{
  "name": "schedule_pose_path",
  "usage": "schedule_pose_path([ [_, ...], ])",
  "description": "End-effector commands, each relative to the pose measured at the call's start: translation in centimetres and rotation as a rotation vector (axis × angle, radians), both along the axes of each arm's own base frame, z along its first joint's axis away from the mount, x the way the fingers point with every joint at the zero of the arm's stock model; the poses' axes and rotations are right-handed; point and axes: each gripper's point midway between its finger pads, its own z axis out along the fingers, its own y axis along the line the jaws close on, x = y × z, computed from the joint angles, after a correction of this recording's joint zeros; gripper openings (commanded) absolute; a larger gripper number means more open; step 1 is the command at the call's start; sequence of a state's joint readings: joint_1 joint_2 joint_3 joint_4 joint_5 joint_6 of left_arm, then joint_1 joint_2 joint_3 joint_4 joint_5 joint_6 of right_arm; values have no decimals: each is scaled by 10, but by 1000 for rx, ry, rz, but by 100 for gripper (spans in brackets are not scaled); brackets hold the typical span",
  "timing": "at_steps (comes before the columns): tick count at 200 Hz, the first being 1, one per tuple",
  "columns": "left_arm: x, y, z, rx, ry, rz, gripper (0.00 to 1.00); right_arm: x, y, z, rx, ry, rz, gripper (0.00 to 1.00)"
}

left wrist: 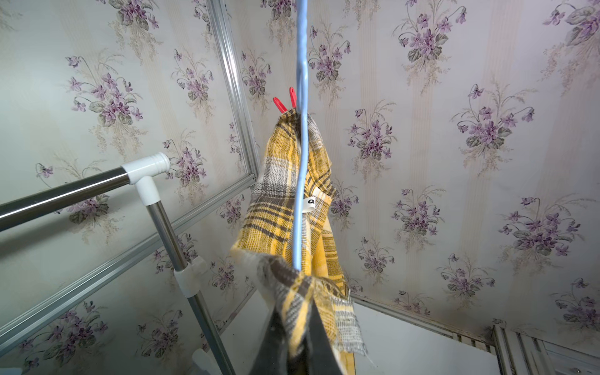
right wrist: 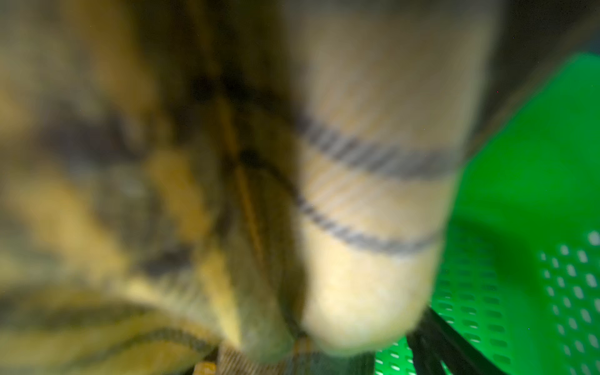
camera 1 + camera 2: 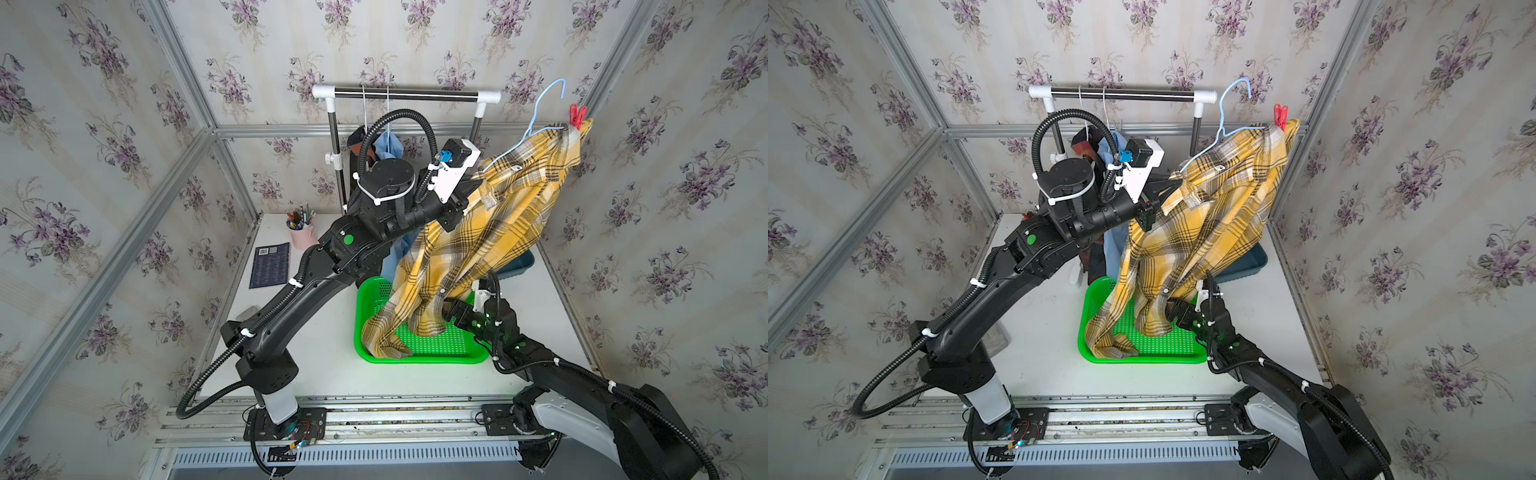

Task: Remove the clothespins securing long-sleeve shirts to the hanger
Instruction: Place the long-sleeve shirt at the bin.

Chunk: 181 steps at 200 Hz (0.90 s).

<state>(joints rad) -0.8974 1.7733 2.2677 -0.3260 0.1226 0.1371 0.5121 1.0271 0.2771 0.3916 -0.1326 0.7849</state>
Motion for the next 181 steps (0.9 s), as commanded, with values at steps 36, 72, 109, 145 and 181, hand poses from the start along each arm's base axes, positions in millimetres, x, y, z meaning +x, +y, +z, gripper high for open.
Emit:
schedule_pose_path([
  [36,-4,22,5,-186,-2,-89,0,-3,3,29,52,-72,23,97],
  [72,-10,65,-23,-203,43,-54,0,-7,2,47,43,-110,37,99],
  [109,-34,110,-33,-175,55,-31,0,-11,-7,63,0,-152,22,100],
  [145,-63,137,-55,-133,79,-22,0,-4,-25,110,-99,-258,-42,100],
  [181,-76,159,-78,-92,107,27,0,8,-43,138,-172,-290,-90,100],
])
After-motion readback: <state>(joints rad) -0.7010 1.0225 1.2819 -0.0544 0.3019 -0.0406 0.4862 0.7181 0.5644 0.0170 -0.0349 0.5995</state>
